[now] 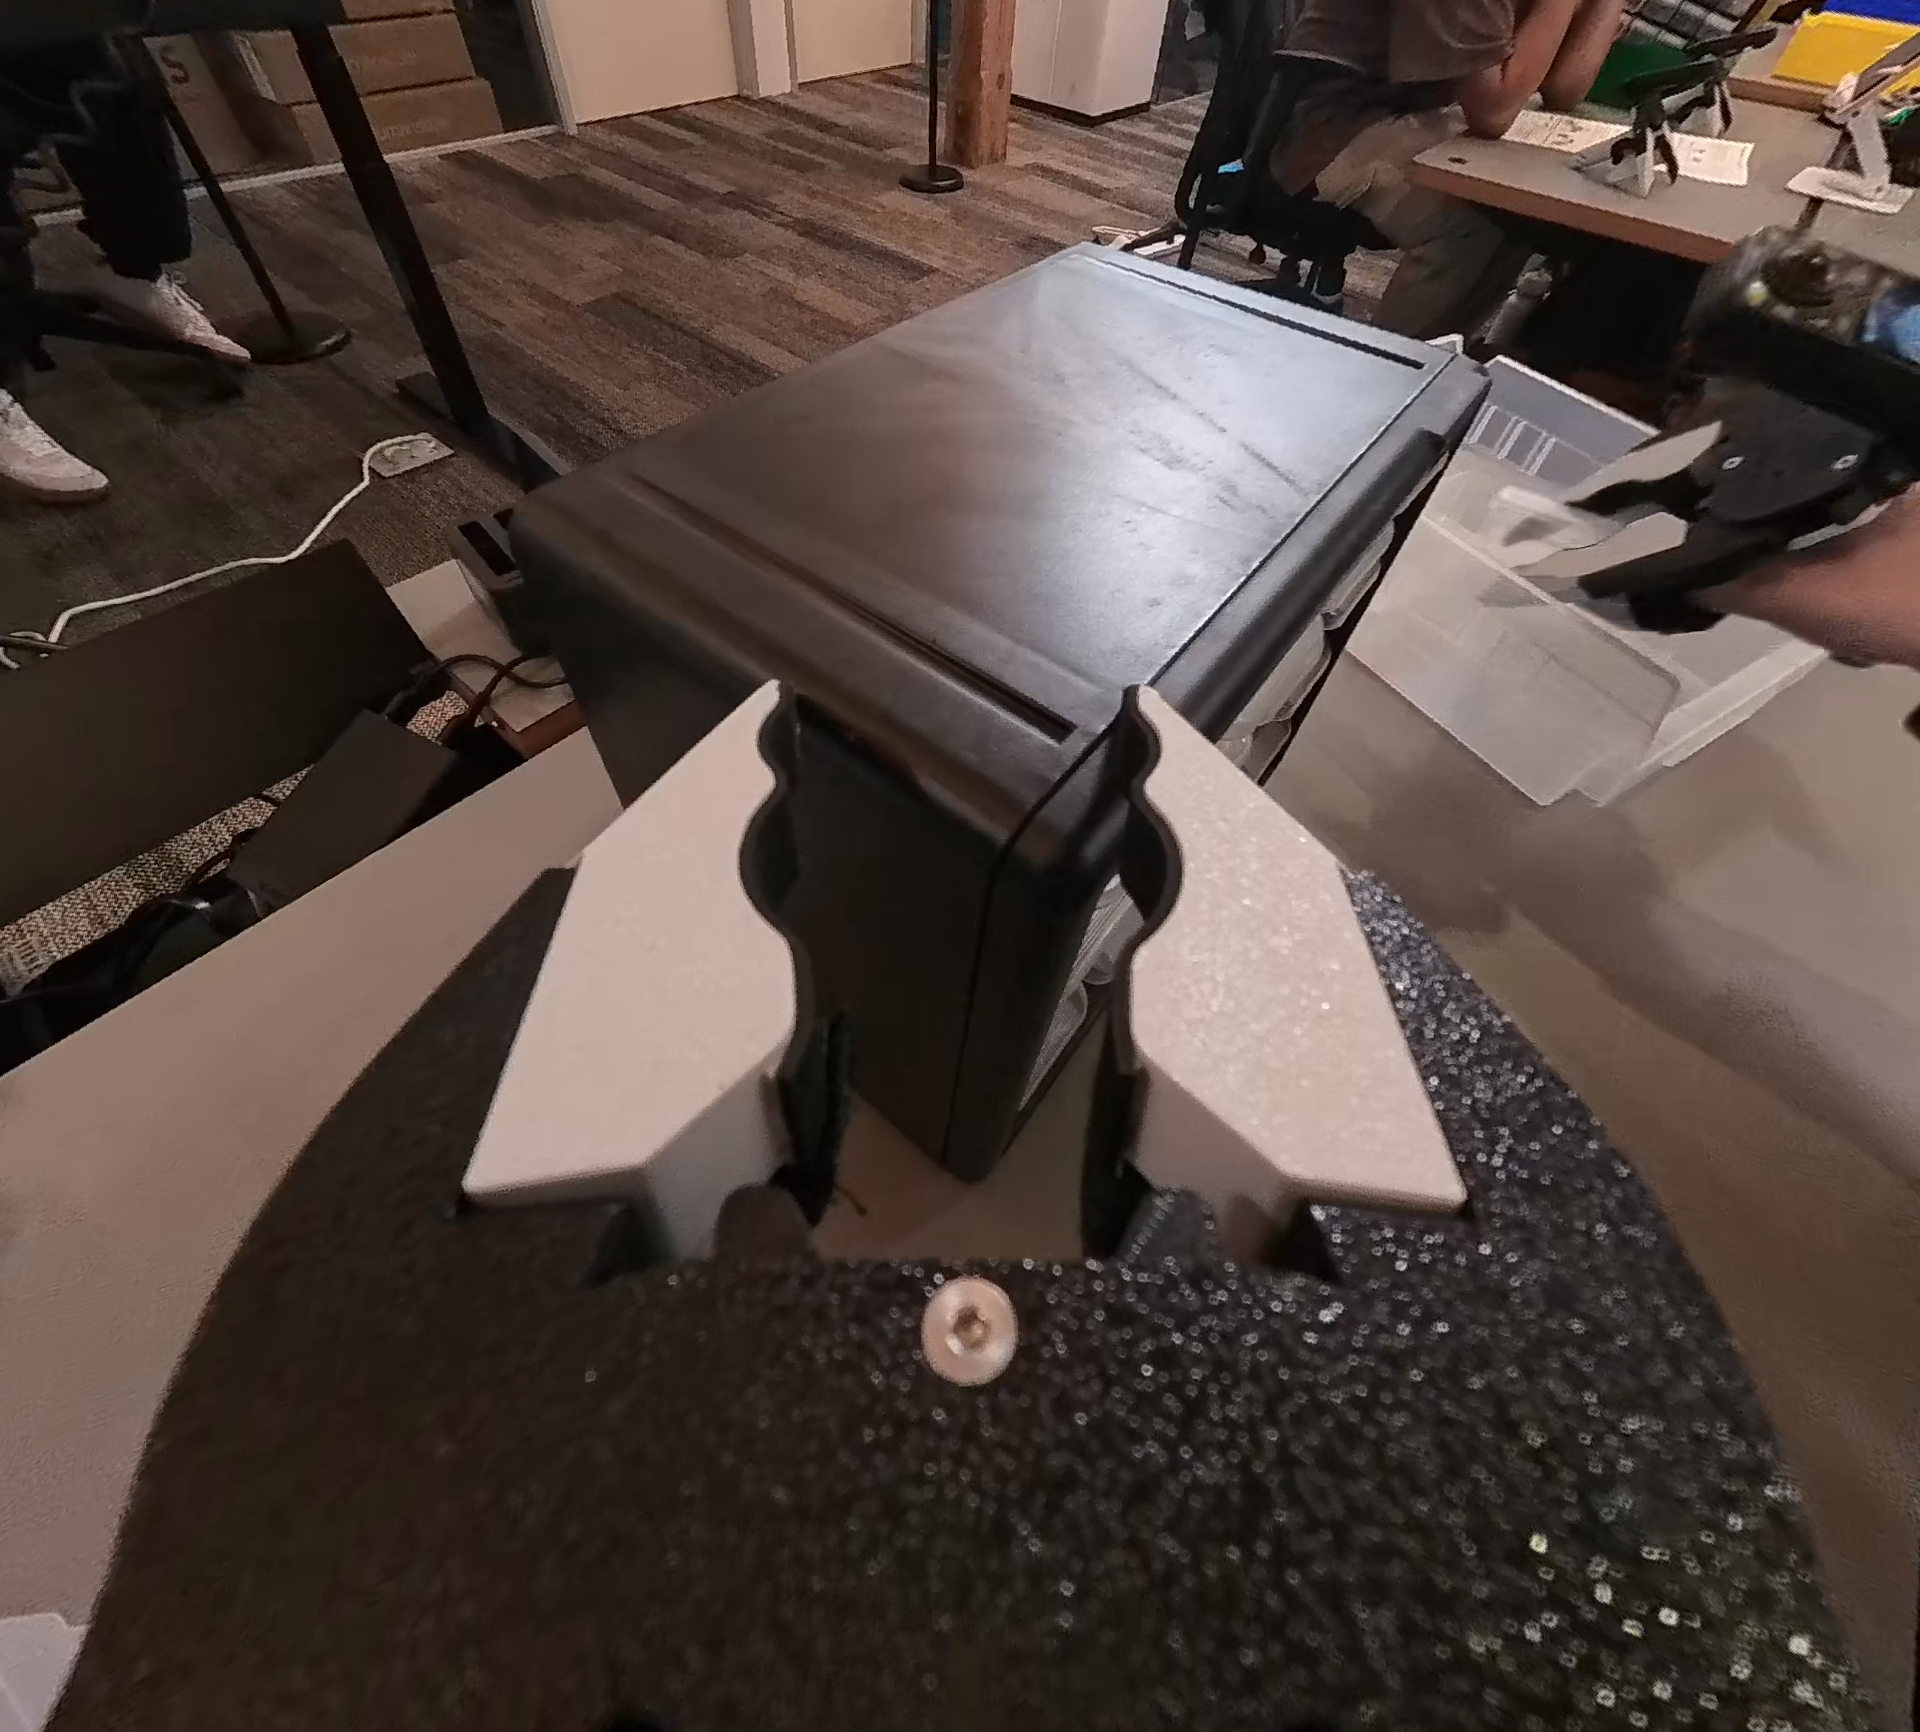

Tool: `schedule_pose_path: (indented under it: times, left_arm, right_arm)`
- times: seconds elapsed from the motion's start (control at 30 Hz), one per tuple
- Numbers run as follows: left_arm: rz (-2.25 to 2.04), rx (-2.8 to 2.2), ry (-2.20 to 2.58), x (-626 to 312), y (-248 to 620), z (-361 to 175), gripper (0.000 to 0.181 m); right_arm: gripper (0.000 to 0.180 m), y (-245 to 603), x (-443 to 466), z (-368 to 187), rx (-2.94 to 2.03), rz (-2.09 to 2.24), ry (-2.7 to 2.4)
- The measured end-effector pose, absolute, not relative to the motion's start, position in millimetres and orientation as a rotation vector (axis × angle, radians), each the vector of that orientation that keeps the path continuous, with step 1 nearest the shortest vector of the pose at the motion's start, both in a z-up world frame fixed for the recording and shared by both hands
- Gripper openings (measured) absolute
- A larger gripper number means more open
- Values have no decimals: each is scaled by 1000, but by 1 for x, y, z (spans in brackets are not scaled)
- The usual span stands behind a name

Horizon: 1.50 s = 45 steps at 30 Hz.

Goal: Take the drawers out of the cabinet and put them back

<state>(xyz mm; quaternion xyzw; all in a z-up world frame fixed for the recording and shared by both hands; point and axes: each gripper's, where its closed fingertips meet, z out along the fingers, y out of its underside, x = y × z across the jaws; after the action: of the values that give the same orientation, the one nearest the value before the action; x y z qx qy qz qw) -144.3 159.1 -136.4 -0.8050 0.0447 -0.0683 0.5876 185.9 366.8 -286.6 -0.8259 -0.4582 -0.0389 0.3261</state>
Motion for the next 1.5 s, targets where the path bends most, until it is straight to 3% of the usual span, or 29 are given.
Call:
schedule_pose_path:
  times: [0.27,0.43,0.57,0.73,0.93,1.03,1.17,1.43,1.47,1.5]
  left_arm:
    - [-157,-1876,105,-144,159,-136,59]
    - [-152,-1877,104,-144,159,-136,59]
    - [-153,-1878,103,-144,159,-136,59]
    - [-149,-1879,102,-144,159,-136,60]
    - [-141,-1880,104,-144,159,-136,59]
    - [-146,-1879,104,-144,159,-136,59]
    - [-153,-1878,102,-144,159,-136,60]
    - [-155,-1878,100,-144,159,-136,60]
    - [-155,-1879,100,-144,159,-136,60]
    - [-153,-1879,101,-144,159,-136,60]
  right_arm:
    - [67,381,171,-299,-2191,289,-984]
    - [71,372,180,-212,-1773,229,-884]
    - [64,310,135,-157,-1291,151,-1083]
    - [44,245,55,-197,-858,-132,-1500]
    - [31,247,10,-263,-531,-499,-1716]
    - [28,256,5,-263,-502,-554,-1662]
    - [9,263,7,-253,-511,-613,-1589]
    - [9,228,35,-254,-509,-516,-1640]
    - [13,221,40,-254,-486,-491,-1646]
    - [28,217,43,-254,-479,-456,-1652]
